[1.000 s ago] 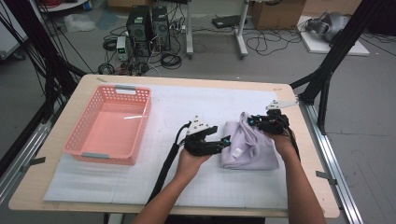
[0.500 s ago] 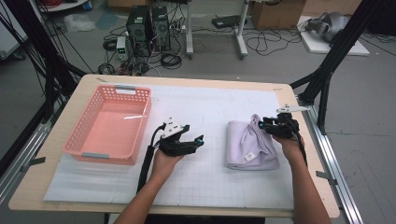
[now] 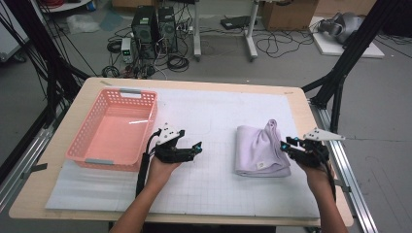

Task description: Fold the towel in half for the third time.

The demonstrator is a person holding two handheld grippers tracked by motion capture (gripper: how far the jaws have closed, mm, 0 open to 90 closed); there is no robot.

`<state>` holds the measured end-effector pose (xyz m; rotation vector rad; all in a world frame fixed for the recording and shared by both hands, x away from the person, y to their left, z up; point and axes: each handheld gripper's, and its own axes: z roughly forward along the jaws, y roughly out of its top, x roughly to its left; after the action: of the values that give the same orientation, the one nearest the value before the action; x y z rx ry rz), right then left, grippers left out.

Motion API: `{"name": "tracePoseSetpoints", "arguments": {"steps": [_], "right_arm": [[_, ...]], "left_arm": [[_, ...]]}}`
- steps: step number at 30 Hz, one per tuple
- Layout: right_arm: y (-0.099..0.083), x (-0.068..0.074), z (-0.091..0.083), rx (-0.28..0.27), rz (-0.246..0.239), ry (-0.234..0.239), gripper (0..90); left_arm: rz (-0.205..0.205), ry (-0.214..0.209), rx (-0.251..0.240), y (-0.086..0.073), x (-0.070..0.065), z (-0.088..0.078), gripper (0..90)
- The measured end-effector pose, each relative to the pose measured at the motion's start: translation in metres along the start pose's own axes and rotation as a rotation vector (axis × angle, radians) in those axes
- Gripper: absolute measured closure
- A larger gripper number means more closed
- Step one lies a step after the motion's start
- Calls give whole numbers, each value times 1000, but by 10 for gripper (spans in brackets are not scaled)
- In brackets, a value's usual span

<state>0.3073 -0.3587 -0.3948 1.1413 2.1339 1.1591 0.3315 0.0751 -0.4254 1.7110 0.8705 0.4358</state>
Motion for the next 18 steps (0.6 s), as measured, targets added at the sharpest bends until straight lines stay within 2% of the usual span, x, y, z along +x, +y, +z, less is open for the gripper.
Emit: {"name": "tracePoseSetpoints", "arguments": {"steps": [3,5,6,8,9,11,14,16,18], "right_arm": [[-12,14,4,24,3,44,628],[-20,16,10,38,23,39,628],[-23,16,12,47,35,38,656],[-27,15,14,82,46,30,837],[-27,15,12,85,40,14,842],[-26,15,5,78,66,-13,848],[-28,11,-6,99,127,-62,845],[-33,9,-9,164,145,-90,832],[-38,8,-10,200,154,-91,779]], "left_arm": [[0,2,4,0,1,-1,197],[2,7,3,0,1,-2,198],[0,6,3,0,2,-3,198],[-3,12,0,-1,5,-6,201],[-4,14,-2,-2,7,-7,201],[-7,15,1,-4,10,-10,204],[-8,14,19,-5,13,-12,203],[-2,13,7,-6,14,-15,203],[-2,10,8,-7,14,-16,205]]}}
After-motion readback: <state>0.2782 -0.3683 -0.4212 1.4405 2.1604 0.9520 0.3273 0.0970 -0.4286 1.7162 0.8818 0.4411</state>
